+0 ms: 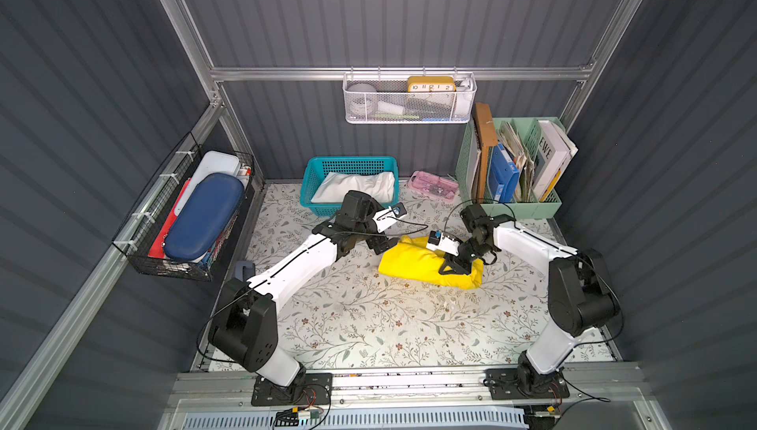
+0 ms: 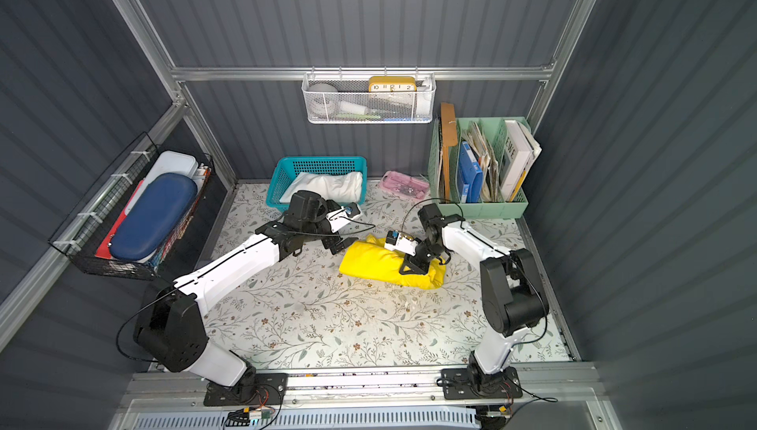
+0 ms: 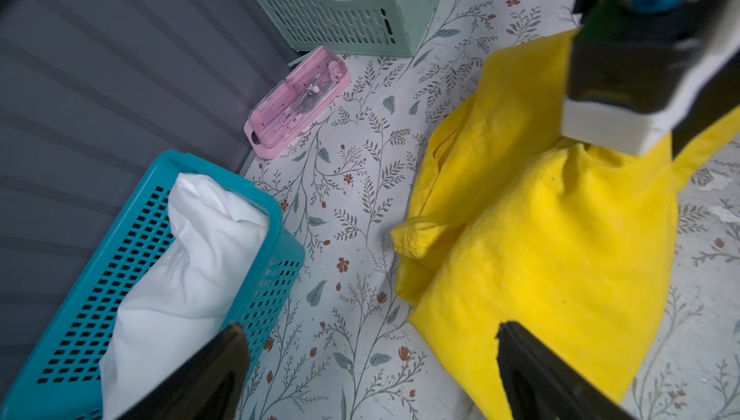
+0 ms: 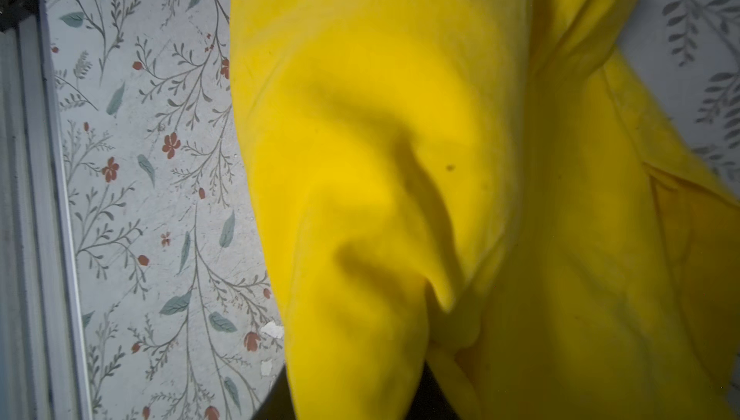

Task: Roll up the shorts
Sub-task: Roll the shorts at the center of the board.

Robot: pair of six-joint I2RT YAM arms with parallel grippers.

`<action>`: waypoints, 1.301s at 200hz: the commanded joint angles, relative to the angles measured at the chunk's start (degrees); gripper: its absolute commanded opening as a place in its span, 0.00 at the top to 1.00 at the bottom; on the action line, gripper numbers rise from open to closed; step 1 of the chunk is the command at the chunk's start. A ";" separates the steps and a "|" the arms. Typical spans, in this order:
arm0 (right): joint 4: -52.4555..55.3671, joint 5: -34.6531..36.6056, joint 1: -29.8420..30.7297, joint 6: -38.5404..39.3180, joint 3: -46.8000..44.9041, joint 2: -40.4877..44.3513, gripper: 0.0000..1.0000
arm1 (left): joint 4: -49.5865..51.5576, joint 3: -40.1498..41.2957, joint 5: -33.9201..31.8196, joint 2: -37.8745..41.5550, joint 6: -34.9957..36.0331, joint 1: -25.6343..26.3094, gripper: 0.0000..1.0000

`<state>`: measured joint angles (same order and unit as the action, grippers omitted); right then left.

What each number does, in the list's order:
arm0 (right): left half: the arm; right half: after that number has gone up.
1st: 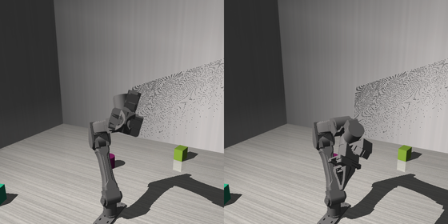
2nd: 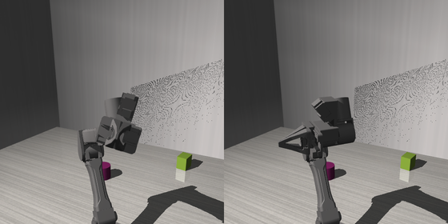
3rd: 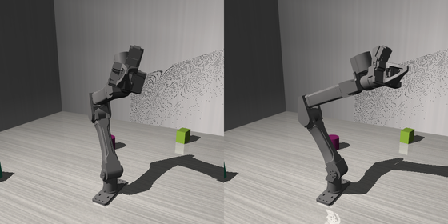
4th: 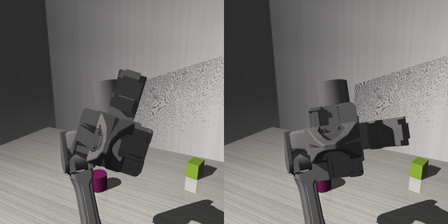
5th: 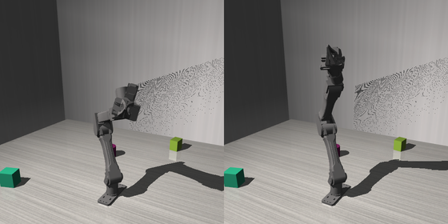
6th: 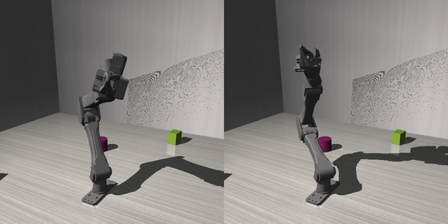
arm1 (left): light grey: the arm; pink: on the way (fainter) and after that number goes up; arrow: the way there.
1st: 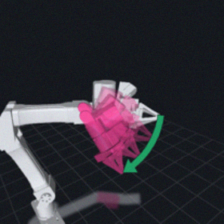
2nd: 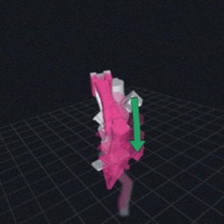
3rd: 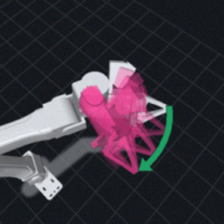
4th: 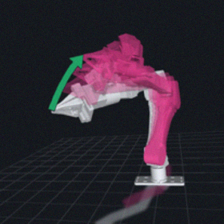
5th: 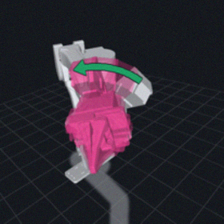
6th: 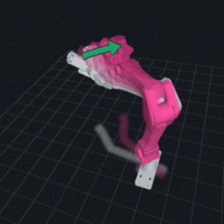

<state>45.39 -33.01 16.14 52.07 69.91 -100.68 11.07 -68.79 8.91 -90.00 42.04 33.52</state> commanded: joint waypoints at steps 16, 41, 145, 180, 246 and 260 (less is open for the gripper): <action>11.00 -6.36 -1.50 -5.38 4.85 -4.88 1.00 | -0.43 2.08 -2.93 -2.65 6.08 6.73 0.00; 14.30 -8.59 -2.63 -6.21 7.91 -8.20 1.00 | -0.39 1.99 -1.97 -5.19 6.73 10.03 0.00; 19.71 -12.33 -5.16 -3.73 11.41 -13.71 1.00 | -5.42 4.09 0.01 -13.86 9.69 14.93 0.00; 18.20 -12.39 -5.16 -1.12 9.21 -12.00 1.00 | -8.29 4.13 -0.09 -16.52 9.02 14.83 0.01; 4.61 -9.35 -5.16 -6.30 1.88 -5.78 0.81 | -1.34 -0.94 2.26 -22.62 8.72 14.70 0.75; 1.17 -8.02 -5.16 -7.65 0.44 -4.12 0.76 | 0.77 -1.92 2.31 -23.15 8.61 14.65 0.84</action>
<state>52.56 -41.76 10.83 46.70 72.42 -108.71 5.45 -69.45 10.22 -110.85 51.46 48.40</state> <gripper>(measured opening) 0.269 0.216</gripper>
